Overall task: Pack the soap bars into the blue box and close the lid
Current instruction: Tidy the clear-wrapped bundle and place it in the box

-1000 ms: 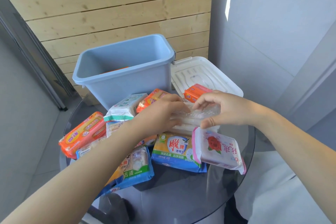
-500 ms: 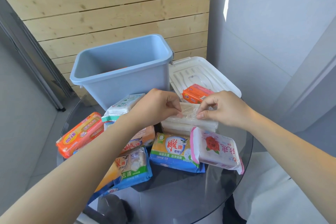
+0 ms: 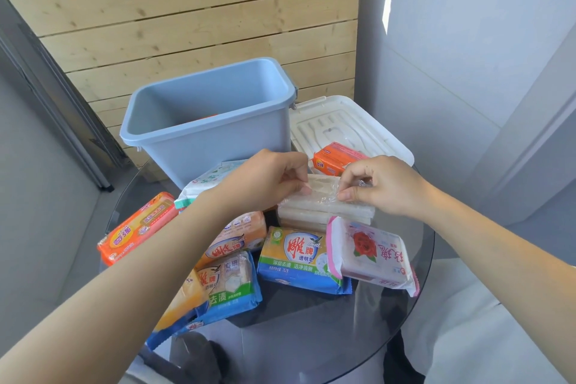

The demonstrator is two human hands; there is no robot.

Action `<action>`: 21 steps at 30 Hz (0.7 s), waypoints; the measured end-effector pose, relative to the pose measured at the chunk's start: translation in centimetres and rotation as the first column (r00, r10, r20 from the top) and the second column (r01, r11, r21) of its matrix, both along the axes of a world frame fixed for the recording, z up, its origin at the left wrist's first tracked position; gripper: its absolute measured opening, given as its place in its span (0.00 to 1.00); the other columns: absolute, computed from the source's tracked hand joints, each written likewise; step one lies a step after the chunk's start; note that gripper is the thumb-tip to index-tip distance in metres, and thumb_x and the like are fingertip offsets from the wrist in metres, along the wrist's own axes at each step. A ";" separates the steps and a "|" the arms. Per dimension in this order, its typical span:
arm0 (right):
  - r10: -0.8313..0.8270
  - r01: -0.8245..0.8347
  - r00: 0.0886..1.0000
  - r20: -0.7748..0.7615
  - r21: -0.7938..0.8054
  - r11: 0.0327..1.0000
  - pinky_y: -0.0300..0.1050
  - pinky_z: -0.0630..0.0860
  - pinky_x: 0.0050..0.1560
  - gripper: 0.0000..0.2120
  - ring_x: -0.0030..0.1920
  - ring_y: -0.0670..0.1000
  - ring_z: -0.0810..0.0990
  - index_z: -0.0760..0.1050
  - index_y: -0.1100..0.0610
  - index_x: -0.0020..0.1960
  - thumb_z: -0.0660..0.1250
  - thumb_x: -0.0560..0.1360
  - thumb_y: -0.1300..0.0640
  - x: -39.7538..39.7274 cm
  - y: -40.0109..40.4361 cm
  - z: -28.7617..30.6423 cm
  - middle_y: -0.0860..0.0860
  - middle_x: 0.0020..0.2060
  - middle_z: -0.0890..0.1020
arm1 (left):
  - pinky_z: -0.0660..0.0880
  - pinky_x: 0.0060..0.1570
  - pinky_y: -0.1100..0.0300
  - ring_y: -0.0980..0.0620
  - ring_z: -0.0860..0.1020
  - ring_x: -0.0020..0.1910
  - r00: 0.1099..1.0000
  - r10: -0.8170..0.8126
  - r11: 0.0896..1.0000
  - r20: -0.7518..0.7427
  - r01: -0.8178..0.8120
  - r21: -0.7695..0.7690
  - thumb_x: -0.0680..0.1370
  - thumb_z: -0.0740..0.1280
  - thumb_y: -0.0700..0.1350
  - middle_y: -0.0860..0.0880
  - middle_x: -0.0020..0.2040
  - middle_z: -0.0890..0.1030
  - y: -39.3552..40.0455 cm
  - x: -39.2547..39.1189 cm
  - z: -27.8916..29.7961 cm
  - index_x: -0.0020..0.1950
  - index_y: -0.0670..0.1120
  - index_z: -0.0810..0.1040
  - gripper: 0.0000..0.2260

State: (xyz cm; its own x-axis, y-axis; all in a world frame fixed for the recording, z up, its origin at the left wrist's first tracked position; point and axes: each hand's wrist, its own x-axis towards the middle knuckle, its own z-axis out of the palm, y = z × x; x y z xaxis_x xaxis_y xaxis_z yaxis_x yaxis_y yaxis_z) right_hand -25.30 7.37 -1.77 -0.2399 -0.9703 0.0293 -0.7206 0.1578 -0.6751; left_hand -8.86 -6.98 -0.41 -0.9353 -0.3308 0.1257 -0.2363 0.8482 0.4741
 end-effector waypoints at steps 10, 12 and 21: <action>-0.033 0.021 0.995 -0.096 -0.122 0.992 0.45 0.72 0.53 0.03 0.48 0.49 0.76 0.81 0.57 0.44 0.70 0.72 0.58 0.9 -0.3 -1.2 0.48 0.45 0.76 | 0.66 0.36 0.67 0.60 0.72 0.33 0.996 0.060 0.998 0.064 -0.060 -0.008 0.72 0.71 0.48 0.58 0.38 0.73 0.1 -2.4 -1.3 0.41 0.49 0.78 0.04; -0.051 0.042 0.997 -0.060 -0.143 0.989 0.43 0.72 0.51 0.05 0.47 0.50 0.76 0.81 0.57 0.45 0.72 0.70 0.58 0.6 -0.4 -1.4 0.48 0.48 0.76 | 0.66 0.33 0.71 0.62 0.72 0.32 0.992 0.094 0.993 0.085 -0.099 0.057 0.70 0.73 0.48 0.59 0.36 0.73 0.0 -2.6 -1.3 0.38 0.51 0.78 0.05; -0.156 0.158 0.987 0.024 -0.210 0.965 0.25 0.66 0.41 0.07 0.41 0.46 0.74 0.78 0.55 0.35 0.77 0.65 0.58 0.5 -0.5 -2.1 0.44 0.40 0.74 | 0.66 0.29 0.70 0.59 0.68 0.29 0.974 0.221 0.971 0.040 -0.224 0.081 0.63 0.78 0.50 0.56 0.31 0.71 0.1 -3.2 -1.6 0.31 0.53 0.79 0.09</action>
